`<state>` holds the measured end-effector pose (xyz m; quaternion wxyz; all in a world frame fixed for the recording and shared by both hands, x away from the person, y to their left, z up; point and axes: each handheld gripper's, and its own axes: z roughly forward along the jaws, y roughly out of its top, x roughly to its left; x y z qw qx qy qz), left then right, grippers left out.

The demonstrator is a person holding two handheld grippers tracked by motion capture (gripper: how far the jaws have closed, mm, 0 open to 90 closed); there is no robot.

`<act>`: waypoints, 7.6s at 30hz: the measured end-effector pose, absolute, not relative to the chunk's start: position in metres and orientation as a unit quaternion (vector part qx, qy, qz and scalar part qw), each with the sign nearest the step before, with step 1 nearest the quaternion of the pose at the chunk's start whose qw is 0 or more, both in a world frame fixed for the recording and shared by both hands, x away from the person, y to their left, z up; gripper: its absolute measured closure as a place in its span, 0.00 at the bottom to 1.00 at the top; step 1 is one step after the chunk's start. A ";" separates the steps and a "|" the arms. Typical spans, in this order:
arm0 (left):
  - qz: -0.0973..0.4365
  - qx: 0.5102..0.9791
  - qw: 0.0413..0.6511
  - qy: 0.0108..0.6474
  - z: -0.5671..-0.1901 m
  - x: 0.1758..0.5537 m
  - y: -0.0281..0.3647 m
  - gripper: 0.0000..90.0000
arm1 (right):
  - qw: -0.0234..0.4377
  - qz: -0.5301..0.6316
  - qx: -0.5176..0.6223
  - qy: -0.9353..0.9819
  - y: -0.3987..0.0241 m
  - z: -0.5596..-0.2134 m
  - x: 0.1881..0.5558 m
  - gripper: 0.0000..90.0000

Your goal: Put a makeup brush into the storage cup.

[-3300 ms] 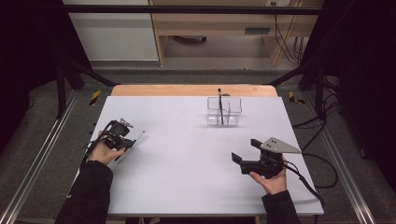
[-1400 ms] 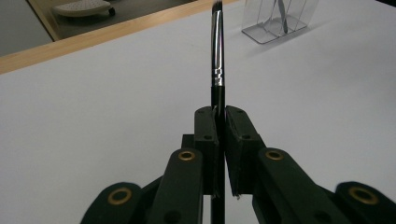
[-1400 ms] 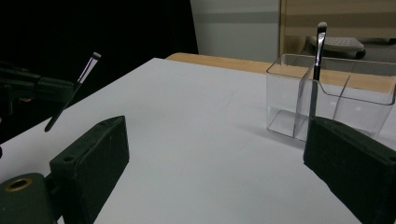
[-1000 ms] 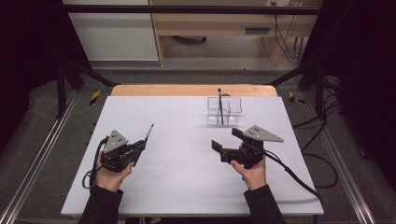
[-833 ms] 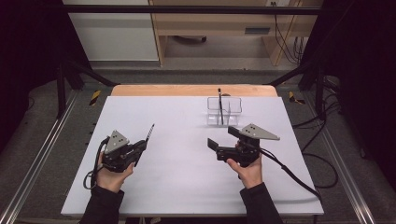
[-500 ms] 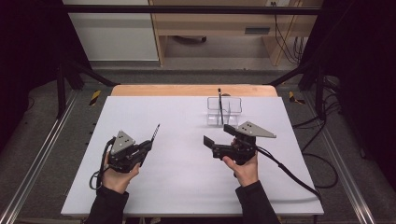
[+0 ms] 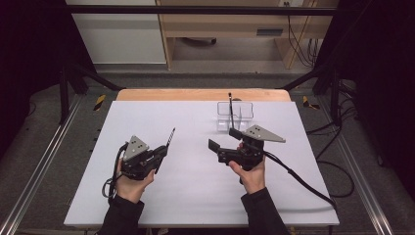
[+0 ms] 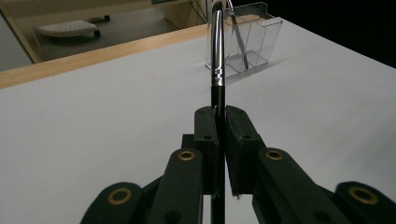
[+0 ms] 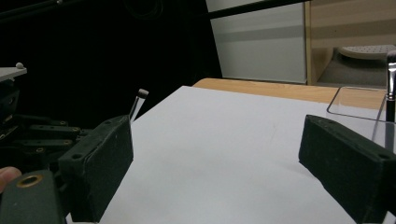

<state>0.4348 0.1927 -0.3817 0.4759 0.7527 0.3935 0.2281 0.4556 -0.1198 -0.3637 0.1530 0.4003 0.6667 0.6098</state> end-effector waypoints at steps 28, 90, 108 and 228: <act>0.213 0.752 0.491 0.384 -0.398 0.432 0.157 0.93 | 0.131 0.613 0.412 0.662 -0.107 -0.375 0.460 0.17; 0.197 0.739 0.530 0.366 -0.393 0.425 0.113 0.93 | 0.024 0.629 0.436 0.643 -0.090 -0.394 0.465 0.73; 0.203 0.736 0.532 0.366 -0.391 0.424 0.114 0.93 | 0.002 0.638 0.438 0.633 -0.089 -0.395 0.467 0.89; 0.239 0.743 0.467 0.415 -0.418 0.422 0.243 0.08 | 0.241 0.577 0.447 0.639 -0.162 -0.340 0.552 0.93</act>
